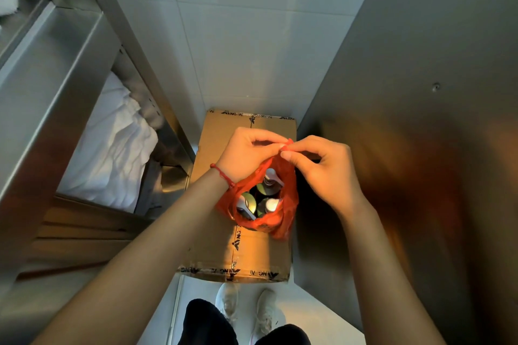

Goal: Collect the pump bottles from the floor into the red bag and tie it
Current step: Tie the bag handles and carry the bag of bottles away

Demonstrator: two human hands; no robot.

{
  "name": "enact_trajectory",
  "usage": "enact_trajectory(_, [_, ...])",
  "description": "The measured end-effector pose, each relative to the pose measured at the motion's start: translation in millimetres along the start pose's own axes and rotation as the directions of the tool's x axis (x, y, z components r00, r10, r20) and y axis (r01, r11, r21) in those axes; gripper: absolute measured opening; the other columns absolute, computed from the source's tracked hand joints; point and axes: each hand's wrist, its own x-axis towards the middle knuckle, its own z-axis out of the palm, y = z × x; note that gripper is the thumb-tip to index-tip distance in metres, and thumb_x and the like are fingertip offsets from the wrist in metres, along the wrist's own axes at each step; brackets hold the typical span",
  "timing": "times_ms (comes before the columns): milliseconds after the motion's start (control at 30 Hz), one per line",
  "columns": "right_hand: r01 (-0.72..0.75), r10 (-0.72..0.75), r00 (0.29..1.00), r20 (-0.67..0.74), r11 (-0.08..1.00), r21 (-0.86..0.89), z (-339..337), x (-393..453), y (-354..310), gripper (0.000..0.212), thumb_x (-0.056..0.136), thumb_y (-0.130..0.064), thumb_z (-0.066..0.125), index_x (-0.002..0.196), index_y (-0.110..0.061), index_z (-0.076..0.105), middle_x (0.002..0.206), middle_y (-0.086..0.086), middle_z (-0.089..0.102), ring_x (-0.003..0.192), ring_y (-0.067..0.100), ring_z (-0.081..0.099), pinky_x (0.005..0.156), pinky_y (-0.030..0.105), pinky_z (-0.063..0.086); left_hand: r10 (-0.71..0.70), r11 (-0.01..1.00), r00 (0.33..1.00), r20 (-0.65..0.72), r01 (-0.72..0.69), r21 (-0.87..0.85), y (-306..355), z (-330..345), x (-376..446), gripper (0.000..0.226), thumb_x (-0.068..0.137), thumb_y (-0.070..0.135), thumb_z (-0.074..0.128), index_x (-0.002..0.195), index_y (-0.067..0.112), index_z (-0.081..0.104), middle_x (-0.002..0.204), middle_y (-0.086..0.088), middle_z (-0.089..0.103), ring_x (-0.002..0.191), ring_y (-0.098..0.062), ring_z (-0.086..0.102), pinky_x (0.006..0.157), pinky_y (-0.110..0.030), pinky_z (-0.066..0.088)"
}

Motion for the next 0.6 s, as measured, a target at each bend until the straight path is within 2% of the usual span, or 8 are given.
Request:
enact_trajectory(100, [-0.087,0.090,0.996,-0.019,0.991,0.104,1,2,5,0.008,0.076,-0.011,0.071,0.083,-0.013,0.074,0.078,-0.001,0.069,0.075,0.008,0.065,0.074,0.021,0.050,-0.019,1.000,1.000,0.008,0.019,-0.016,-2,-4,0,0.023,0.077,-0.009,0.062,0.099,-0.002,0.064,0.088,-0.005,0.067,0.065,0.005,0.063,0.064,-0.008,0.048])
enact_trajectory(167, [-0.130,0.137,0.990,-0.030,0.978,0.162,2,2,7,0.008,0.076,-0.012,0.071,0.081,-0.018,0.074,0.077,-0.002,0.070,0.075,0.007,0.066,0.074,0.022,0.051,-0.038,0.997,0.999,-0.019,0.036,-0.062,-3,-7,-1,0.023,0.077,-0.008,0.063,0.098,0.002,0.064,0.074,0.001,0.068,0.061,0.002,0.063,0.062,-0.009,0.050])
enact_trajectory(233, [-0.149,0.158,0.987,-0.031,0.968,0.203,3,1,8,0.008,0.077,-0.012,0.071,0.081,-0.018,0.073,0.077,-0.001,0.071,0.075,0.011,0.067,0.073,0.027,0.053,-0.065,0.994,0.997,-0.031,0.062,-0.095,-4,-10,-1,0.023,0.077,-0.008,0.063,0.097,0.003,0.065,0.065,0.012,0.069,0.059,0.001,0.064,0.060,-0.009,0.050])
enact_trajectory(300, [-0.145,0.154,0.988,-0.021,0.964,0.222,6,2,7,0.009,0.076,-0.010,0.071,0.080,-0.018,0.073,0.076,0.000,0.070,0.074,0.013,0.066,0.072,0.029,0.053,-0.101,0.988,0.995,0.013,0.101,-0.119,-6,-11,-3,0.028,0.078,-0.011,0.060,0.097,0.009,0.066,0.058,0.014,0.069,0.059,0.000,0.064,0.061,-0.010,0.051])
enact_trajectory(367, [-0.123,0.130,0.991,-0.014,0.968,0.219,10,4,4,0.011,0.075,-0.008,0.072,0.079,-0.018,0.073,0.074,0.000,0.067,0.072,0.013,0.063,0.070,0.030,0.050,-0.138,0.976,0.986,0.094,0.152,-0.159,-8,-12,-5,0.037,0.077,-0.015,0.057,0.099,0.014,0.064,0.059,0.015,0.070,0.060,0.001,0.065,0.062,-0.011,0.051])
enact_trajectory(467, [-0.088,0.089,0.996,0.004,0.978,0.189,13,9,2,0.009,0.073,-0.007,0.074,0.078,-0.015,0.073,0.071,0.002,0.063,0.069,0.011,0.058,0.067,0.026,0.047,-0.164,0.964,0.966,0.201,0.200,-0.176,-13,-15,-6,0.042,0.072,-0.017,0.061,0.103,0.011,0.063,0.070,0.009,0.071,0.067,0.000,0.064,0.068,-0.014,0.052])
enact_trajectory(533, [-0.121,0.112,0.992,0.063,0.977,0.176,15,15,3,0.008,0.073,-0.009,0.074,0.077,-0.016,0.073,0.071,0.003,0.058,0.068,0.010,0.053,0.063,0.021,0.043,-0.185,0.964,0.956,0.226,0.221,-0.148,-15,-13,-7,0.030,0.071,-0.012,0.065,0.093,0.008,0.068,0.071,0.004,0.070,0.064,-0.002,0.064,0.066,-0.016,0.053])
enact_trajectory(600, [-0.164,0.142,0.981,0.133,0.972,0.169,18,23,4,0.006,0.074,-0.010,0.074,0.076,-0.016,0.073,0.073,0.010,0.056,0.070,0.012,0.049,0.064,0.022,0.039,-0.224,0.956,0.954,0.197,0.255,-0.147,-16,-8,-7,0.019,0.074,-0.009,0.065,0.076,0.009,0.069,0.057,0.007,0.070,0.056,-0.002,0.063,0.058,-0.014,0.052])
